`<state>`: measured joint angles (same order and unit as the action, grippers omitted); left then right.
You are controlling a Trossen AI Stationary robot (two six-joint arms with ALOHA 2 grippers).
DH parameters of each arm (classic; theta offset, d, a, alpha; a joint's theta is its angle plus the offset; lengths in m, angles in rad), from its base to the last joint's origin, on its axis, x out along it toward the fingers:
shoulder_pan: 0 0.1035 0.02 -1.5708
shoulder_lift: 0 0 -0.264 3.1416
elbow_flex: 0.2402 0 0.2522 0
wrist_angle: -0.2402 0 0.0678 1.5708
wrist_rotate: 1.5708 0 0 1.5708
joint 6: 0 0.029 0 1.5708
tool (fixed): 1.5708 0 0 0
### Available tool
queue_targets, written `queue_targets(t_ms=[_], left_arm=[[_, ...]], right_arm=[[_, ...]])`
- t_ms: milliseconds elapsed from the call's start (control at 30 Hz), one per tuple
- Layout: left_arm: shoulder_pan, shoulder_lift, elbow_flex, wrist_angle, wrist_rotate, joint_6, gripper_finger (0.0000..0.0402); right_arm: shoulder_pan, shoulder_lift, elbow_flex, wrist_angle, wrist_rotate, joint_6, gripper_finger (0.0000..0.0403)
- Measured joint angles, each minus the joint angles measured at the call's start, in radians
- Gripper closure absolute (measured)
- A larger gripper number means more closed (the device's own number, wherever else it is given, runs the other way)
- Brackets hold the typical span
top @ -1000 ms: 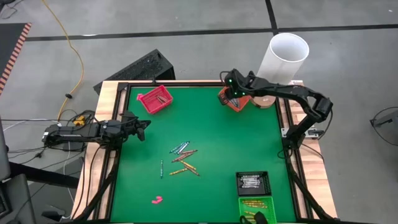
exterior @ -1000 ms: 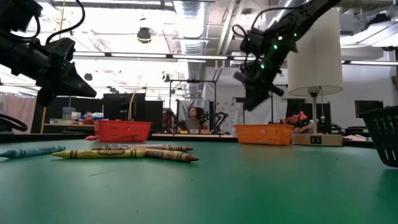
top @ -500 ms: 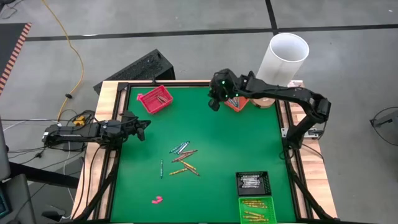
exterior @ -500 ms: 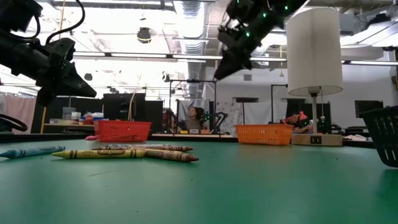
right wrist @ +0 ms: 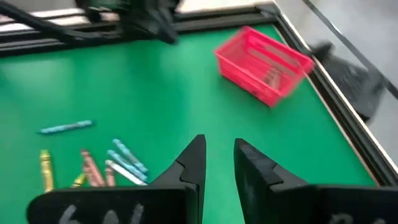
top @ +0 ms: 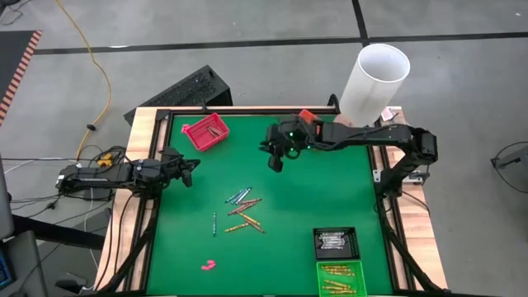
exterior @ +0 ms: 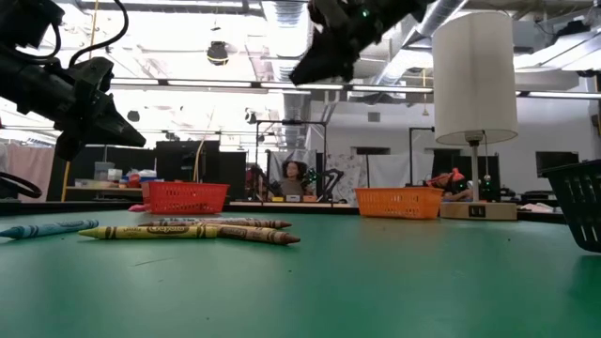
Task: Sort crayons
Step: Put the blue crayon into the orange bin
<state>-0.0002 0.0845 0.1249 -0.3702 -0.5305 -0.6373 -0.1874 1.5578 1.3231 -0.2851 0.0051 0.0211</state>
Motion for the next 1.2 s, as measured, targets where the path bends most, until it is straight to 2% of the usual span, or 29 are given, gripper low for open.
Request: queue_targets(t_ms=[267,633,967,1200], left_arm=[[0.0,0.0,0.0,0.0,0.0,0.025,0.0402],[0.0,0.0,0.0,-0.001,0.02,0.027,0.0401],[0.0,0.0,0.0,0.0,0.028,0.048,0.0401],[0.0,0.0,0.0,0.0,0.02,0.08,0.0401]], right_arm=[[0.093,0.081,-0.011,0.25,-0.008,-0.033,0.0321],[0.123,0.329,-0.006,0.559,-0.019,-0.022,0.0321],[0.119,0.518,0.143,0.548,-0.223,-0.051,0.0321],[0.093,0.624,0.275,0.459,-0.456,-0.102,0.0321]])
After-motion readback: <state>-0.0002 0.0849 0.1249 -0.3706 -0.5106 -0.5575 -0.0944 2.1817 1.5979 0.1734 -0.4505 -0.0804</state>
